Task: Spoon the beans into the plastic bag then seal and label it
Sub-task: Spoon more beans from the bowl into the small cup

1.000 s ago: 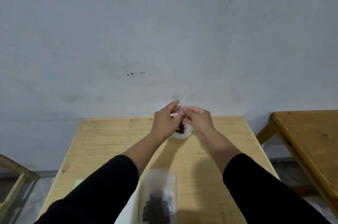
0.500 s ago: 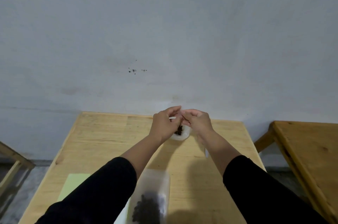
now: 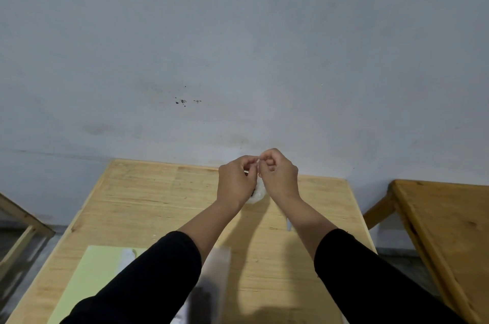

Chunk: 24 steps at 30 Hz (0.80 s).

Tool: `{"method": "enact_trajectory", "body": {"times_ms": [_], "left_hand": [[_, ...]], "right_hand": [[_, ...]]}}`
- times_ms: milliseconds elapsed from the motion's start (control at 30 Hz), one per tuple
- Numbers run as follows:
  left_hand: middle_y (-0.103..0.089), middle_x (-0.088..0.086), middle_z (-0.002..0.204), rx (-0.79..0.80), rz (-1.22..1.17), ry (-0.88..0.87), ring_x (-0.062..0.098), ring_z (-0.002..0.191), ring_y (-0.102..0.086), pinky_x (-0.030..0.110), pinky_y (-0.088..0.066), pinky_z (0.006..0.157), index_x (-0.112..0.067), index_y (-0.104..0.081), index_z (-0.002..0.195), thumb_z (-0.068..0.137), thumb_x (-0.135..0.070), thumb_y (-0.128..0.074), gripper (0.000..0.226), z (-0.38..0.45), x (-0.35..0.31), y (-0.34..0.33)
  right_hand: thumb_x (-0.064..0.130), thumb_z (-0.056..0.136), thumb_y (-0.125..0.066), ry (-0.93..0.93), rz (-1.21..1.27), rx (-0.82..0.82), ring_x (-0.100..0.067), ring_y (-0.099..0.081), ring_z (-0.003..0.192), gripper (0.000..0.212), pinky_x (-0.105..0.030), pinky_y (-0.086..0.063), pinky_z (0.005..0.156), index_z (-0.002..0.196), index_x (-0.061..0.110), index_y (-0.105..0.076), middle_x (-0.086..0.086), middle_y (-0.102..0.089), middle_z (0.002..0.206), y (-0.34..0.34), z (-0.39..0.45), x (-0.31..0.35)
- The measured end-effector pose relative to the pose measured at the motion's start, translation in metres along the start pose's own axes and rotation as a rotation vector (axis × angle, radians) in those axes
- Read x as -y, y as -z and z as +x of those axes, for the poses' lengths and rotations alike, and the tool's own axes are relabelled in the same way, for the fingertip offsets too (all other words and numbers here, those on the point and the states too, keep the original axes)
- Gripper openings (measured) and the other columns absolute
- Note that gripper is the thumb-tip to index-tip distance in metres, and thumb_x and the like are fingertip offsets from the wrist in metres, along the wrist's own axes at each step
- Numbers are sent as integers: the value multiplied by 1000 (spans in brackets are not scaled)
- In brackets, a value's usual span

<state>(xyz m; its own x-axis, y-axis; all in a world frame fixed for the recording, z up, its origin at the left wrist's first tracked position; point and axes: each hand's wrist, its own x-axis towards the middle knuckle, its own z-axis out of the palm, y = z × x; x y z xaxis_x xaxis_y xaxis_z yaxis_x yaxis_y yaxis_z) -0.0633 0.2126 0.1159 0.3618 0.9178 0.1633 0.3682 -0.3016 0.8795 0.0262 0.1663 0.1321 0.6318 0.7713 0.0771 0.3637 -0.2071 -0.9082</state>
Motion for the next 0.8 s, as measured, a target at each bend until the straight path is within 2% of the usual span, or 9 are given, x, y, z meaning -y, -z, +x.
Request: {"method": "enact_trajectory", "body": {"times_ms": [33, 167, 300, 400, 467, 533, 600, 700, 800], "left_hand": [[-69, -10, 81, -8, 1, -4, -8, 68, -57, -2, -39, 64, -18, -71, 101, 90, -14, -55, 20, -1, -1, -1], [-72, -6, 82, -22, 21, -14, -3, 71, -59, 0, -40, 65, -18, -71, 99, 89, -14, -56, 19, -4, -1, -3], [-71, -6, 81, -67, 36, 3, -3, 67, -58, 0, -39, 64, -17, -72, 94, 89, -15, -56, 16, -7, 0, -5], [-69, -7, 81, -143, 48, 48, 1, 67, -57, -1, -39, 65, -15, -70, 96, 89, -14, -54, 18, -4, 0, -2], [-69, -6, 83, -230, 38, 97, 7, 69, -59, 9, -44, 71, -16, -70, 99, 89, -14, -53, 20, 2, 0, 4], [-69, -5, 84, -231, 38, 101, 9, 71, -62, 21, -48, 75, -16, -69, 99, 89, -14, -52, 20, 6, 1, 9], [-68, -7, 86, -141, 32, 48, 8, 74, -63, 25, -52, 72, -17, -69, 98, 88, -14, -54, 19, 4, 4, 11], [-64, -13, 99, 78, -37, -70, 1, 94, -61, 14, -50, 78, -20, -66, 109, 84, -20, -67, 25, -3, 14, 17], [-47, -18, 132, 342, 54, -143, -6, 120, -43, 13, -35, 98, -28, -45, 135, 64, -38, -84, 81, -2, 29, 29]], "right_hand": [[9, 87, -58, -17, 11, 2, -6, -62, 67, 9, -6, -46, 60, 85, 17, -61, 10, -62, 71, 0, 2, -1], [9, 85, -64, -114, 82, 27, -17, -67, 72, 4, -27, -55, 75, 85, 13, -64, 2, -66, 72, 4, 8, -6], [6, 83, -63, -153, 60, 57, -20, -68, 72, 8, -31, -55, 76, 84, 13, -66, -1, -67, 73, 4, 9, -8], [3, 82, -58, -128, 7, 46, -17, -66, 72, 17, -24, -54, 71, 81, 17, -67, 2, -65, 71, 3, 9, -9], [2, 82, -54, -95, -67, 45, -10, -58, 63, 22, -10, -46, 60, 80, 17, -70, 6, -61, 65, 3, 6, -13], [1, 84, -52, -71, -105, 51, -3, -54, 62, 24, -2, -39, 56, 84, 15, -72, 9, -61, 68, 3, 2, -15], [2, 86, -51, -37, -140, 71, -6, -58, 74, 25, -5, -41, 66, 91, 14, -73, 6, -66, 82, 3, 3, -15], [5, 89, -51, -1, -203, 142, -12, -59, 86, 28, -17, -42, 78, 102, 18, -71, 3, -63, 96, 5, 8, -11], [8, 90, -51, 6, -215, 244, -16, -62, 81, 29, -22, -47, 78, 100, 25, -72, 5, -61, 91, 13, 12, -13]]}}
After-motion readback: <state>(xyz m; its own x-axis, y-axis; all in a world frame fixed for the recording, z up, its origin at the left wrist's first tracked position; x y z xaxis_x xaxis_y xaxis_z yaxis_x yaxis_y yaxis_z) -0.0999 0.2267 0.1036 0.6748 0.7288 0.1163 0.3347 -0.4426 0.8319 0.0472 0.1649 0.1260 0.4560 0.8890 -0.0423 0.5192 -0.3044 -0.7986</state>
